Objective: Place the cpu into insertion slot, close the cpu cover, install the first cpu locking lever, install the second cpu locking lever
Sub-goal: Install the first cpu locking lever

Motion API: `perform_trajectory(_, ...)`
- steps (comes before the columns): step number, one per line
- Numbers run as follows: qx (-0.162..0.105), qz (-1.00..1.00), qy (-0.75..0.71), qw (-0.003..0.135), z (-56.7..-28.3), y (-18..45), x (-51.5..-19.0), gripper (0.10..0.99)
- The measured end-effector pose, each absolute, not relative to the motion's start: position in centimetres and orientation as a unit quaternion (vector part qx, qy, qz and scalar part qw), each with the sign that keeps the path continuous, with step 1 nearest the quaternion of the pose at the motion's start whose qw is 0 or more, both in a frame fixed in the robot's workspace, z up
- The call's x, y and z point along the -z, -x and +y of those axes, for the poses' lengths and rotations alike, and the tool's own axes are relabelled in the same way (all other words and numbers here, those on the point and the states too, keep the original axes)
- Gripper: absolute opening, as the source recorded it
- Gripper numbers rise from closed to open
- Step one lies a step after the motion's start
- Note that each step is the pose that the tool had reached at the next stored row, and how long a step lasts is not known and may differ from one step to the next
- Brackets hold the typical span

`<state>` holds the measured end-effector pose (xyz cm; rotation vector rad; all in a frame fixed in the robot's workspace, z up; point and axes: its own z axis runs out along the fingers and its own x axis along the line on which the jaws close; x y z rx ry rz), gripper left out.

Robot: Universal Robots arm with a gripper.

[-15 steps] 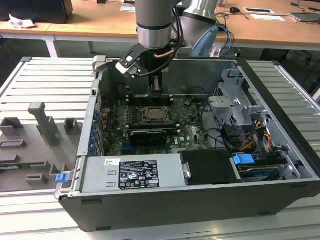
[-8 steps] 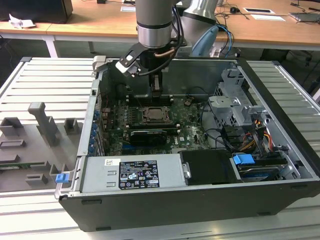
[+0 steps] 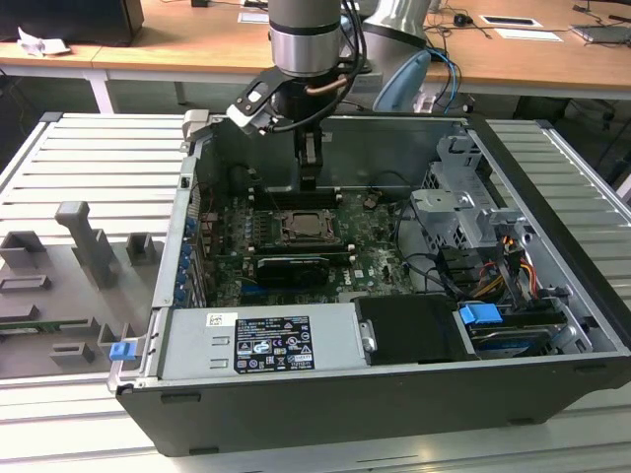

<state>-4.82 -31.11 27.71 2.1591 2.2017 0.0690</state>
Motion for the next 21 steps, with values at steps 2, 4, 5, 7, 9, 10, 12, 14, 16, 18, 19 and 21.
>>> perform_trajectory(2,-0.022,0.741,-0.671,0.028,-31.11,4.82,-27.72,0.106)
perform_trajectory(4,-0.022,0.746,-0.665,0.028,-31.11,4.82,-27.71,0.106)
perform_trajectory(5,-0.022,0.747,-0.663,0.028,-31.11,4.82,-27.71,0.106)
perform_trajectory(7,-0.022,0.752,-0.659,0.028,-31.11,4.82,-27.7,0.106)
perform_trajectory(9,-0.023,0.768,-0.639,0.027,-31.11,4.82,-27.7,0.106)
perform_trajectory(10,-0.023,0.778,-0.627,0.027,-31.11,4.82,-27.7,0.106)
perform_trajectory(12,-0.024,0.793,-0.609,0.026,-31.11,4.82,-27.7,0.106)
perform_trajectory(14,-0.024,0.798,-0.602,0.026,-31.11,4.83,-27.7,0.106)
perform_trajectory(16,-0.024,0.804,-0.594,0.026,-31.11,4.84,-27.7,0.106)
perform_trajectory(18,-0.025,0.808,-0.588,0.025,-31.11,4.84,-27.7,0.106)
perform_trajectory(19,-0.025,0.812,-0.583,0.025,-31.11,4.84,-27.7,0.106)
perform_trajectory(21,-0.025,0.816,-0.577,0.025,-31.11,4.84,-27.7,0.106)
